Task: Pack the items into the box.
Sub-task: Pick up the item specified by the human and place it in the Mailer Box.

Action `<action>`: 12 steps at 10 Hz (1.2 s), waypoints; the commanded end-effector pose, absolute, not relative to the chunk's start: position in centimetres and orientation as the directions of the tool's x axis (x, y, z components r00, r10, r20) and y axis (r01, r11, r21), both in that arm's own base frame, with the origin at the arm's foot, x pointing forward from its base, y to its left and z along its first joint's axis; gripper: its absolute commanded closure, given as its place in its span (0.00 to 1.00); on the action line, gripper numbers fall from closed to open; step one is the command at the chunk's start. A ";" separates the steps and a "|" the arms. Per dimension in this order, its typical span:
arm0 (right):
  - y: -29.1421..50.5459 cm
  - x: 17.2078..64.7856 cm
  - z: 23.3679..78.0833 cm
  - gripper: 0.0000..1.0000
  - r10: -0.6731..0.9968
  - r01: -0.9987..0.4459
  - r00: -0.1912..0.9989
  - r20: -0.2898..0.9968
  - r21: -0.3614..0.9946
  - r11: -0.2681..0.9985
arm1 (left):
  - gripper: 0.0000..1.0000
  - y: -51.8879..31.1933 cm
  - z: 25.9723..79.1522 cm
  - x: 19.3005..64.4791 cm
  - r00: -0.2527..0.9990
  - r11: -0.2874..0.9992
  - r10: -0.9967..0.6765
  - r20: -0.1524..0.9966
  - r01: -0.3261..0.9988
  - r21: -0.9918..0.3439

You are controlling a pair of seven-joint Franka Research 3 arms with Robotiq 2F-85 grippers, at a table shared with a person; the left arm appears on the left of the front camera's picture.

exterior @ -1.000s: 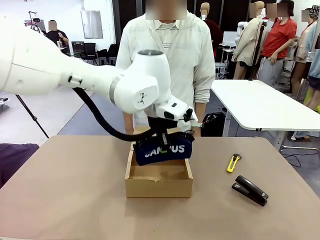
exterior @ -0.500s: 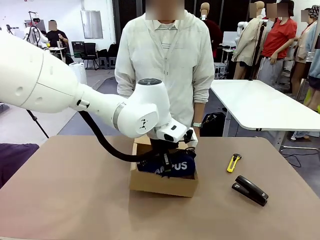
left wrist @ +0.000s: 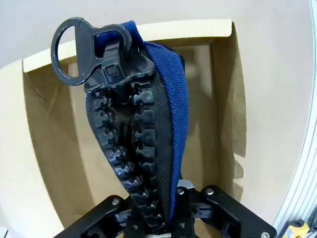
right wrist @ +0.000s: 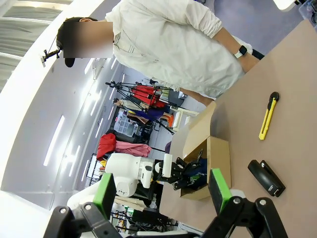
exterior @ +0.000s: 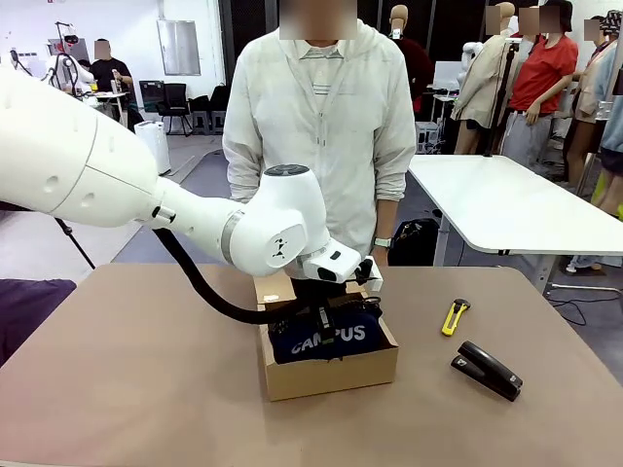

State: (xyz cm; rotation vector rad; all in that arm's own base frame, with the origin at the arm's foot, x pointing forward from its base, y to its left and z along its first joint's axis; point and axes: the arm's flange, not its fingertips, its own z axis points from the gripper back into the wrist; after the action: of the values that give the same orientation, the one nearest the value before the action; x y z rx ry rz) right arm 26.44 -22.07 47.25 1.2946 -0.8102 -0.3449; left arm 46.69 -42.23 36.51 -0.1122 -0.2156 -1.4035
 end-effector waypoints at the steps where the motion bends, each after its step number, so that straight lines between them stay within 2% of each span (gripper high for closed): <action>1: -22.1 26.8 47.4 0.00 -0.653 -0.240 0.665 0.363 0.932 0.273 | 1.00 -41.4 36.8 46.3 0.135 0.147 -0.965 0.227 0.989 0.036; 3: -22.1 26.8 47.4 0.00 -0.653 -0.240 0.665 0.363 0.932 0.273 | 1.00 -41.3 36.9 46.2 0.133 0.141 -0.971 0.200 0.990 0.028; 4: -22.1 26.8 47.4 0.00 -0.653 -0.240 0.665 0.363 0.932 0.273 | 0.82 -41.4 36.7 46.2 0.130 0.136 -0.973 0.191 0.990 0.020; 5: -22.1 26.8 47.4 0.00 -0.653 -0.240 0.665 0.363 0.932 0.273 | 0.24 -41.3 36.7 46.1 0.127 0.133 -0.976 0.177 0.991 0.024; 6: -22.1 26.8 47.4 0.00 -0.653 -0.240 0.665 0.363 0.932 0.273 | 0.00 -41.3 36.7 46.1 0.125 0.131 -0.979 0.164 0.991 0.023; 9: -22.1 26.8 47.4 0.00 -0.653 -0.240 0.665 0.363 0.932 0.273 | 0.00 -40.5 36.9 46.0 0.061 0.065 -0.991 0.119 0.997 0.035; 12: -22.1 26.8 47.4 0.00 -0.653 -0.240 0.665 0.363 0.932 0.273 | 0.00 -39.7 37.0 46.2 0.071 0.077 -0.992 0.100 0.996 0.050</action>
State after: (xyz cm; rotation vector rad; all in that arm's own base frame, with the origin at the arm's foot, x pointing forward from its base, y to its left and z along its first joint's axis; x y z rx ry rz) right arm 26.44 -22.07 47.25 1.2946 -0.8103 -0.3447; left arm 46.52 -40.87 36.57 -0.0646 -0.1217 -1.4773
